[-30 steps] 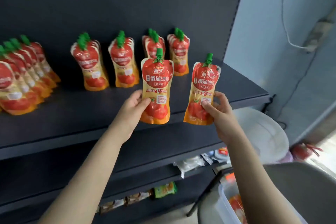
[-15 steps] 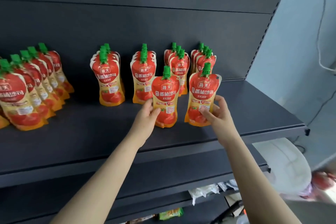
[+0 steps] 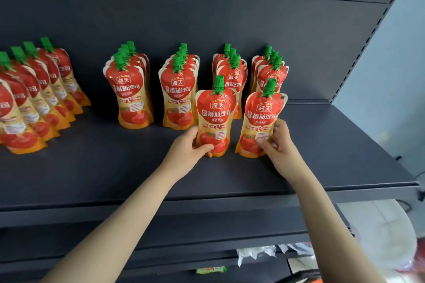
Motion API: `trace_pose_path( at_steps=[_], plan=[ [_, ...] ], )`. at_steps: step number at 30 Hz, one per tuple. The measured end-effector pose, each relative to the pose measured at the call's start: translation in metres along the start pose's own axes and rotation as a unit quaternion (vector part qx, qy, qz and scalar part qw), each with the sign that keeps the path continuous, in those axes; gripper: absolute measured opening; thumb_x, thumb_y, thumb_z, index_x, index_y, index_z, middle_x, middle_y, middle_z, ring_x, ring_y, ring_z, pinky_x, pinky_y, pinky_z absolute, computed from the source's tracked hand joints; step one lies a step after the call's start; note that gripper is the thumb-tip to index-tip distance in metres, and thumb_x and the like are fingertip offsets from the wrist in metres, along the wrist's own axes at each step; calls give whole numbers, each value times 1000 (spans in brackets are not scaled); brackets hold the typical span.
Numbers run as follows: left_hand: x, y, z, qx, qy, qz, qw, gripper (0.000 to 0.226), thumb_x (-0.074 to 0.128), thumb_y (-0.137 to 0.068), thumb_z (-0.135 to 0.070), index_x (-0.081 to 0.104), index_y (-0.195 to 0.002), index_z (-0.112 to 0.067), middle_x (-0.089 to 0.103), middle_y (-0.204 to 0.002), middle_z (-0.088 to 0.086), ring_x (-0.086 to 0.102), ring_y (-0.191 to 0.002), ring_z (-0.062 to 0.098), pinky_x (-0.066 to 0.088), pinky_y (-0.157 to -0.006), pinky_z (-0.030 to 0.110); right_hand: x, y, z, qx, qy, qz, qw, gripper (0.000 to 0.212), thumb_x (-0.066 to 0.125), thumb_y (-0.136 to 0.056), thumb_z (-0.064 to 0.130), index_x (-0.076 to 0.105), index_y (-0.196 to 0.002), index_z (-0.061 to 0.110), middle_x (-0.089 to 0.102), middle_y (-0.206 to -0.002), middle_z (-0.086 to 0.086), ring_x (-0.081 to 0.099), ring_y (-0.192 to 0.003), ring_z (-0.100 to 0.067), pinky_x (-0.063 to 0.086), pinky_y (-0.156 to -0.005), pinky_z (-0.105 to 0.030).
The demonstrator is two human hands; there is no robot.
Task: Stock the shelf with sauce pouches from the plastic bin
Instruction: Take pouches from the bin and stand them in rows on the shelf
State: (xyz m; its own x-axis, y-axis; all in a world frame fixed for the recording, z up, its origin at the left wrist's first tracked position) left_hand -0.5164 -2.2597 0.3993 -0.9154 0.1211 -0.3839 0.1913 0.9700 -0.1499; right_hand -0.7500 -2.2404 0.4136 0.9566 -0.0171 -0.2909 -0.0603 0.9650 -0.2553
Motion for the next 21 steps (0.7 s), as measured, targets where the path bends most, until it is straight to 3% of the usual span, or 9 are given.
trace_pose_path(
  at_steps=[6,11,18,21],
  plan=[
    [27,-31,-6,3,19,-14,1000,50,69,-89,-17,46,-133,-26,62,-127,-10,58,-116,4,50,-98,29,-36,-19,-19,8,29,-52,998,41,56,-97,13,37,-128,32,59,-119,17,59,-110,-2,49,-98,-35],
    [43,-57,-6,-4,36,-50,998,47,67,-89,-13,45,-129,-22,65,-122,-4,63,-111,9,54,-90,29,-58,-45,-33,6,50,-56,997,41,58,-96,13,39,-132,23,62,-123,5,61,-112,-10,50,-97,-37],
    [45,-79,-6,-5,14,-79,997,43,66,-90,-15,47,-127,-24,64,-121,-7,63,-107,6,54,-92,30,-65,-75,-46,15,49,-72,996,43,61,-95,20,40,-131,29,64,-122,6,62,-109,-6,48,-81,-10],
    [44,-81,-2,-10,3,-88,996,43,67,-90,-18,49,-128,-26,65,-121,-6,64,-107,9,54,-92,32,-65,-78,-50,13,46,-82,996,43,61,-95,21,41,-132,30,63,-122,8,62,-110,-6,50,-90,-20]
  ],
)
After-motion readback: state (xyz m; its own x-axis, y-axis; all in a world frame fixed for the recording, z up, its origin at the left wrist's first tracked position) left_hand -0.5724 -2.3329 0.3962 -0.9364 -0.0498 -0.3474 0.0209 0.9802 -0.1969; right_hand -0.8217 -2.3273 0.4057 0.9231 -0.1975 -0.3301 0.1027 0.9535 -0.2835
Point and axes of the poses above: each hand's wrist, its own y-axis away from the middle knuckle, its own x-axis out of the palm, z = x × y, the point moved 6 cm from there along -y, towards the middle knuckle
